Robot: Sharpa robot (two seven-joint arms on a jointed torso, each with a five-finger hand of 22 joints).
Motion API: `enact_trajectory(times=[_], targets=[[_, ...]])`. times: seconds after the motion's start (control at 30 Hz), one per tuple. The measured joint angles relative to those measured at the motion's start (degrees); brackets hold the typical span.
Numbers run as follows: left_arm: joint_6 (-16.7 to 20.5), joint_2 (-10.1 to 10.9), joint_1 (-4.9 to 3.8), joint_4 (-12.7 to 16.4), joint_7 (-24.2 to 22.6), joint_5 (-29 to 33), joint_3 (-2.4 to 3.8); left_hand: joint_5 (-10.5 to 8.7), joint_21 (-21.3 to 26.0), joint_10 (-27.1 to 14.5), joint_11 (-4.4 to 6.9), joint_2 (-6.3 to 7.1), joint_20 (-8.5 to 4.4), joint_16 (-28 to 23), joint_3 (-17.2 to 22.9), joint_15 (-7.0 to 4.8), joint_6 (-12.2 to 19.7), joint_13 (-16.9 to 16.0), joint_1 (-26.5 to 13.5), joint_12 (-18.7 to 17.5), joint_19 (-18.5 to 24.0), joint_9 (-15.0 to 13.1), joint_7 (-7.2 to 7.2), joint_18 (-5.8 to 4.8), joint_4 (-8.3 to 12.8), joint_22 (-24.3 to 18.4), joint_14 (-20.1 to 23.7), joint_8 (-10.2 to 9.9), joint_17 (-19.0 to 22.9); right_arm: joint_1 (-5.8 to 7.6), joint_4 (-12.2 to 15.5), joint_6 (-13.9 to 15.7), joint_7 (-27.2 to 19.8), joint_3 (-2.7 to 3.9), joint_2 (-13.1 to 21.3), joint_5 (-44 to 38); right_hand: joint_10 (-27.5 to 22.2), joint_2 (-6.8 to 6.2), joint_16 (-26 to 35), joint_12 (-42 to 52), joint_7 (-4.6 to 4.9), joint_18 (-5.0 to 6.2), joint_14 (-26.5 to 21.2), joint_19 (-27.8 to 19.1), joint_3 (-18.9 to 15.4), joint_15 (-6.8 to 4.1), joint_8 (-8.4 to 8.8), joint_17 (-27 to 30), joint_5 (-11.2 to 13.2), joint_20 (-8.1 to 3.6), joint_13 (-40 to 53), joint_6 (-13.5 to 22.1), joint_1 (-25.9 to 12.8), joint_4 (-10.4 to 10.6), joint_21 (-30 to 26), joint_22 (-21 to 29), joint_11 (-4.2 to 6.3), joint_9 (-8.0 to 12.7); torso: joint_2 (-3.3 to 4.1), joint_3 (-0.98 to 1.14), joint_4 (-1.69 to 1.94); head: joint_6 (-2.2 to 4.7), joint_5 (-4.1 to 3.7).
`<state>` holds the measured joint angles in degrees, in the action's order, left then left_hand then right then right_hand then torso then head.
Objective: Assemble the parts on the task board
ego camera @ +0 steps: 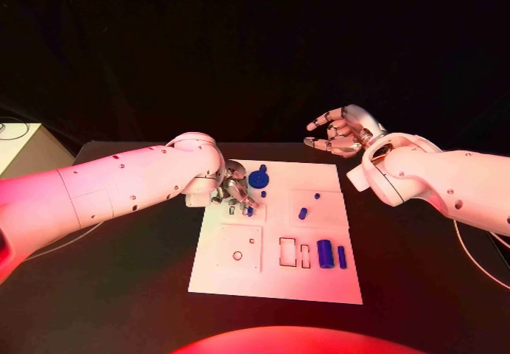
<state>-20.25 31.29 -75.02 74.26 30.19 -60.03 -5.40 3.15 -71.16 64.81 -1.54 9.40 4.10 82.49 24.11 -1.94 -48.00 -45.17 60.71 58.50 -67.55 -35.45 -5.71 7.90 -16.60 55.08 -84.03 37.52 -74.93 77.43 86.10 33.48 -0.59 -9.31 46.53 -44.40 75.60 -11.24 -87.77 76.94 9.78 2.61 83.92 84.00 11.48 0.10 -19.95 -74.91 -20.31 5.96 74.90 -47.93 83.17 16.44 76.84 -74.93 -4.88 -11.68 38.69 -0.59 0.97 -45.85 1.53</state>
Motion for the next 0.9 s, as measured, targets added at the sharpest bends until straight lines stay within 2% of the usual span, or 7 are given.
enact_trajectory(times=[0.23,0.57,0.9], targets=[[-0.7,-0.1,0.00,0.0,0.0,0.3,-0.06,0.00,0.0,-0.2,-0.21,-0.64,0.00,0.0,0.2,0.00,0.0,0.0,0.6,0.0,0.0,-0.4,0.00,0.00,0.2,0.0,0.0,0.0,0.0,0.00,-0.1,-0.3,0.2,0.00,-0.2,0.0,0.0,0.00,0.0,0.0,0.00,0.00,0.0,0.0,0.0,0.00,0.00,0.0,0.0,0.00,0.0,0.0,0.0,0.0,0.0,0.0,0.00,0.0,0.00,0.06,0.04,-0.20,-0.06],[-1.2,-0.5,0.01,-0.5,0.1,0.7,-0.19,0.00,0.0,-0.2,-0.21,-0.67,0.00,0.0,0.3,0.01,0.0,0.0,1.1,0.0,0.0,-0.6,0.00,0.01,0.3,0.0,0.0,0.0,0.0,0.00,-0.3,-0.6,0.4,0.00,-0.4,0.0,0.0,0.00,0.0,0.0,0.00,0.00,0.0,0.0,0.2,0.00,0.00,0.0,0.0,0.00,0.0,0.0,0.0,0.0,0.0,0.0,0.00,0.0,0.06,0.08,0.04,-0.39,-0.06],[-1.3,-0.6,0.02,-0.8,0.1,1.3,-0.25,0.00,0.0,-0.9,-0.10,-1.51,0.21,0.0,0.6,0.01,0.2,0.8,2.0,-0.6,0.2,-1.2,-0.21,0.01,0.6,-0.2,0.0,-0.2,0.0,-0.02,-0.5,-0.9,0.6,-0.01,-0.6,0.0,0.0,0.00,0.2,0.0,0.17,0.00,0.0,0.0,0.3,0.00,0.00,0.0,0.0,0.00,0.0,0.2,0.0,0.0,0.0,0.0,0.00,0.0,0.09,0.10,0.03,-0.54,-0.66]])
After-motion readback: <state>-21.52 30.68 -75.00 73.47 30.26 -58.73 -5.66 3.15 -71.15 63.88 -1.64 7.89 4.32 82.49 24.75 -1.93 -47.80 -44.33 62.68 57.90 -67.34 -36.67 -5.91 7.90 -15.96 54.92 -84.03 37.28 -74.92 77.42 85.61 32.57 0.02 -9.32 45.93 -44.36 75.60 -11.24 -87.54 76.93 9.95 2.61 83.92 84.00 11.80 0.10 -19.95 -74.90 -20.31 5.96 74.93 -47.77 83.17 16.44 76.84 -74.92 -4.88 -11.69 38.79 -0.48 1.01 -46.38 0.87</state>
